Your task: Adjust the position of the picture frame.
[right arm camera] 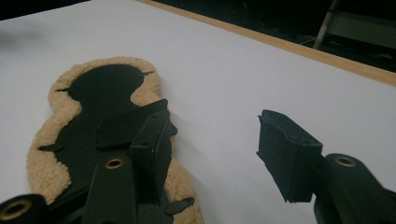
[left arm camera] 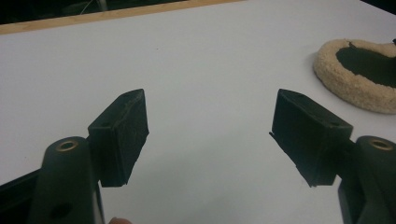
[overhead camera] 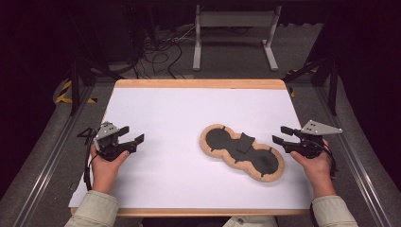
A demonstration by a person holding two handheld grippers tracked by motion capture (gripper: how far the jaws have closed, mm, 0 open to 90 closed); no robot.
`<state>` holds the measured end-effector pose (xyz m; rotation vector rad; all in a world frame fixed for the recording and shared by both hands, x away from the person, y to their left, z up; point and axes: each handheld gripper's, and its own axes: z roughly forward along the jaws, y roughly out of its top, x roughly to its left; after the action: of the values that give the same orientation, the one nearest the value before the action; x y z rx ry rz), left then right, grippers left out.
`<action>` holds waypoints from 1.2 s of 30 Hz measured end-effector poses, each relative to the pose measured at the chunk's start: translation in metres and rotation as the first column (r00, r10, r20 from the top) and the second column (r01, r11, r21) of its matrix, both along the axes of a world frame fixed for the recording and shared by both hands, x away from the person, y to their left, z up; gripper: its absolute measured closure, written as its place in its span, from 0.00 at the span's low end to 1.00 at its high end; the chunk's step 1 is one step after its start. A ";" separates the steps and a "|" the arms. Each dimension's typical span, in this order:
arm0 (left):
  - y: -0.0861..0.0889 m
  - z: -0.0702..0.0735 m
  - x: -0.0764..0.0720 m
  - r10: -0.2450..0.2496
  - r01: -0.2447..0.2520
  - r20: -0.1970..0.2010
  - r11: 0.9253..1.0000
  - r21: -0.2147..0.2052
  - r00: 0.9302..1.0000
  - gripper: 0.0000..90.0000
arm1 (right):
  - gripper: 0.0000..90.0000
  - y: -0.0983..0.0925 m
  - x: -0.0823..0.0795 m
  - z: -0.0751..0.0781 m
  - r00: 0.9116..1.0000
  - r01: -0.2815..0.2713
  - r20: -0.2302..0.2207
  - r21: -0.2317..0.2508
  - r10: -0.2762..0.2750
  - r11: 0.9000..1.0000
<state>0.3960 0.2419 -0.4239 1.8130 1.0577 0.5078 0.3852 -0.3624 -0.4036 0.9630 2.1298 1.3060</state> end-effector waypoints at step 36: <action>-0.004 -0.001 0.000 -0.006 0.006 -0.024 1.000 0.018 1.000 0.30 | 1.00 -0.001 0.009 -0.007 0.981 0.023 -0.184 -0.179 -0.056 0.984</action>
<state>0.3958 0.2382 -0.4249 1.8420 1.0670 0.4947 0.3939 -0.3636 -0.4111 1.0848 2.3097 1.0220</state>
